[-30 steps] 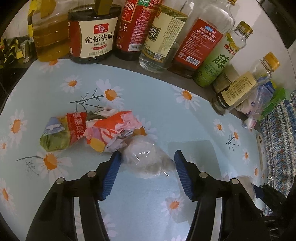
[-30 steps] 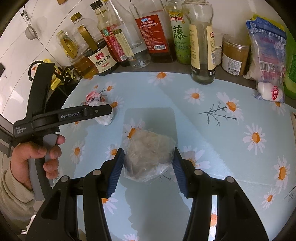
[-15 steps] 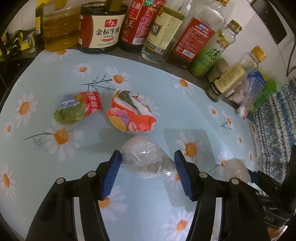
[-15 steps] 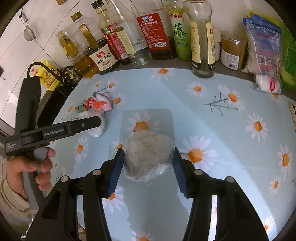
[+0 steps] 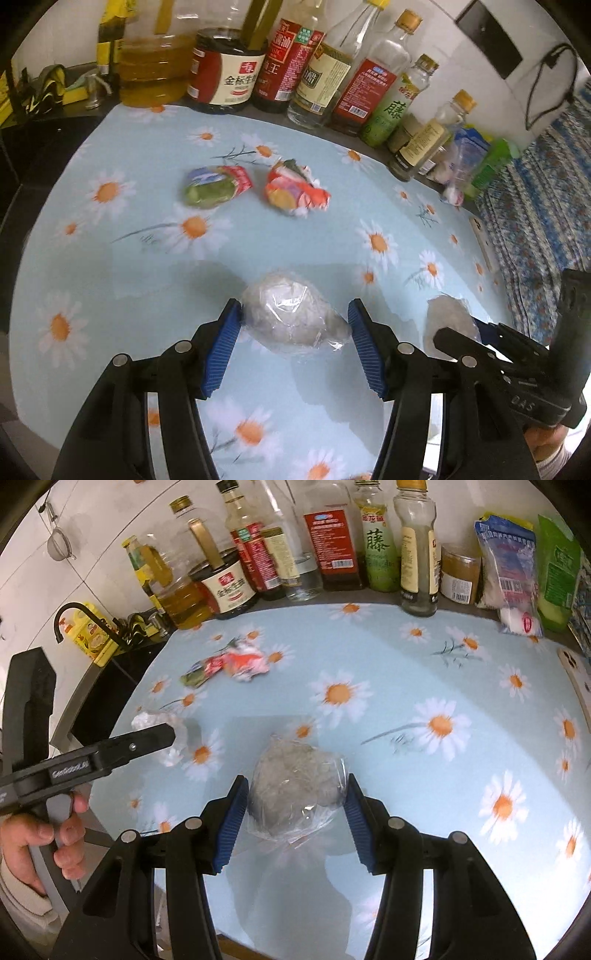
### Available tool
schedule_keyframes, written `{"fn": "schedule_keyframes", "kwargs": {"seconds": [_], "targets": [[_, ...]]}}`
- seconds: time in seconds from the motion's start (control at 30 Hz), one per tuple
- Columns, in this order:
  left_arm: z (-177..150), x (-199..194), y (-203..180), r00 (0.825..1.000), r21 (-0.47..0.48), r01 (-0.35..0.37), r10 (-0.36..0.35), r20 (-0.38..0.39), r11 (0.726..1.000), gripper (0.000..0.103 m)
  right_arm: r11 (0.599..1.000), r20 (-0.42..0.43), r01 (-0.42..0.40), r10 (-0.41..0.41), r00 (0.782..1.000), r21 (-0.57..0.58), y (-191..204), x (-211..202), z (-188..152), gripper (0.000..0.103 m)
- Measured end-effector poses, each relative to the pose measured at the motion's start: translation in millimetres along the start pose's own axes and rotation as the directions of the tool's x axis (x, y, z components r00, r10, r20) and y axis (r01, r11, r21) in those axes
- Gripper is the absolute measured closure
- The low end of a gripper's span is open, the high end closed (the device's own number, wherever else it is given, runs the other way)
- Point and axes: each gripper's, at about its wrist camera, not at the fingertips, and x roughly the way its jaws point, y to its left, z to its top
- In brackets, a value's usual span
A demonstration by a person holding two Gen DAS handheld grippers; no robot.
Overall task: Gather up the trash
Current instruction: 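Carry both clear plastic bags down over the black bin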
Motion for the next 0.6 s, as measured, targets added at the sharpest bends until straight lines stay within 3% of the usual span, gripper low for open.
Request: {"fn": "schedule_keyframes", "kwargs": {"seconds": [0.6], "targets": [[-94.2,-57.2,55.6,0.998,0.088,0.042,-0.038,-0.056,0.995,0.045,0.999,-0.014,0.020,-0.019,1.000,0.044,94.5,-6.1,-96.0,0.050]]}}
